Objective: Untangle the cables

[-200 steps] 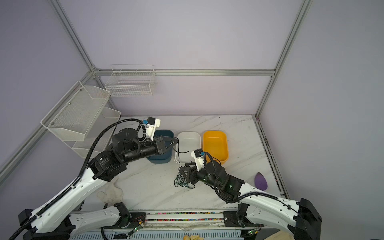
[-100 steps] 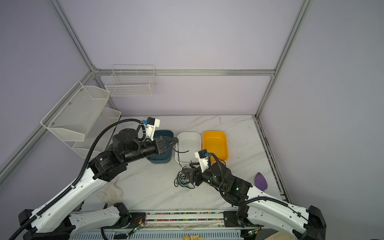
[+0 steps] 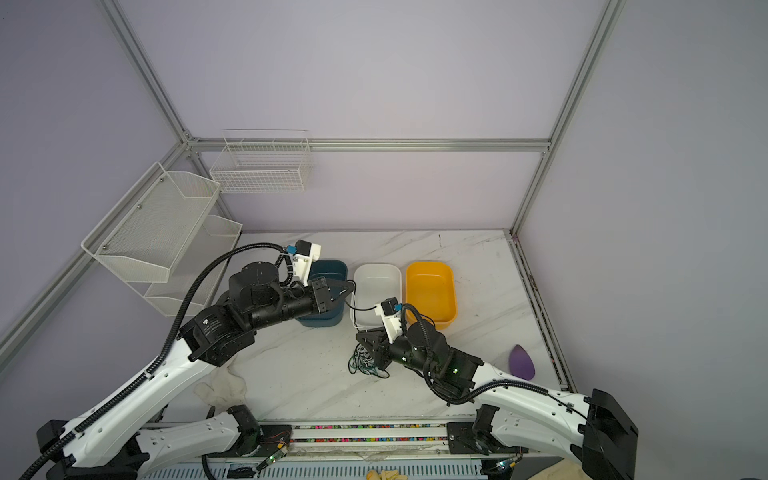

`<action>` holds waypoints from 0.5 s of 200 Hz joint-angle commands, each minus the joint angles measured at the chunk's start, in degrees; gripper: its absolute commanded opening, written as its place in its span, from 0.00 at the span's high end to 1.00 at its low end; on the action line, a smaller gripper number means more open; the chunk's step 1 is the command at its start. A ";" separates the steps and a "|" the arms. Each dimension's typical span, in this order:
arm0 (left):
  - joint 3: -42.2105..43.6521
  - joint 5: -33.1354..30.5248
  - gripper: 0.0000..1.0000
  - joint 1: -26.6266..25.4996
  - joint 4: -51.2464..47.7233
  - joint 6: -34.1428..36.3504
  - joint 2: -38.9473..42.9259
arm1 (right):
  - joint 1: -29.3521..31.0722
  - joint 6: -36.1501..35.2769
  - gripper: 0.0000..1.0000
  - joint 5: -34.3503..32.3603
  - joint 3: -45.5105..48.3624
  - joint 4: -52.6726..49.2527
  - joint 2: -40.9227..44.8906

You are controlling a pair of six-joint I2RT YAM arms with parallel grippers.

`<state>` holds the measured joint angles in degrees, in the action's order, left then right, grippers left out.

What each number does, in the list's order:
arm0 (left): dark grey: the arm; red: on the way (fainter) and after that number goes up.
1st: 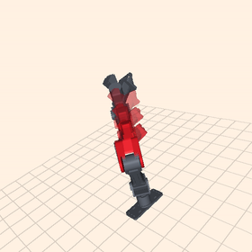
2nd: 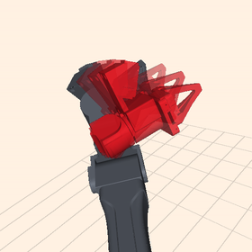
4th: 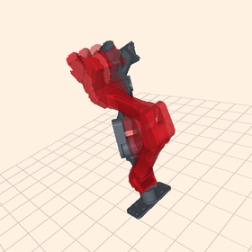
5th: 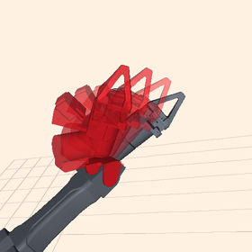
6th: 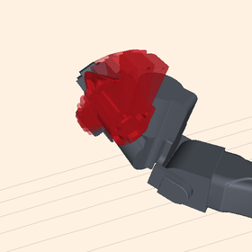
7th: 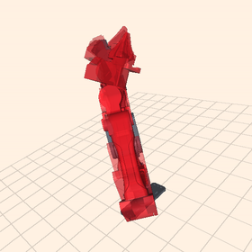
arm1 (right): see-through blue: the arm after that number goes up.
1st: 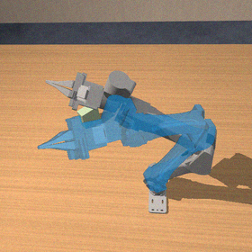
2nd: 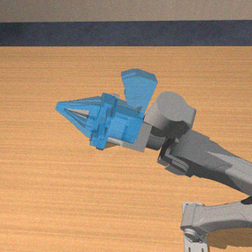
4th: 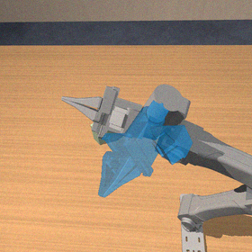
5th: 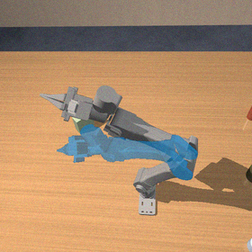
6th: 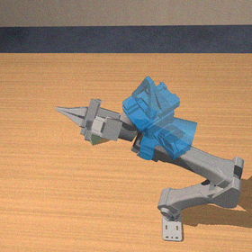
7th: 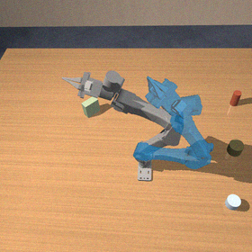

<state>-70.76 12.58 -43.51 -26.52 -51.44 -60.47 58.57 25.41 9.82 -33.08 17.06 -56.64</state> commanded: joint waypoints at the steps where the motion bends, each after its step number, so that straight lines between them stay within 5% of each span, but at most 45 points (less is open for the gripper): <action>1: 2.76 -0.61 0.97 0.31 1.87 0.65 2.05 | 0.34 -0.35 0.99 -2.29 -0.05 1.14 3.13; 100: 8.37 -0.46 0.57 0.68 3.84 0.38 2.11 | 0.32 -1.60 1.00 -9.78 -4.16 -14.82 14.41</action>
<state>-65.08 11.73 -43.18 -25.58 -51.51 -58.43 58.57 24.86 3.53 -33.45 6.72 -44.86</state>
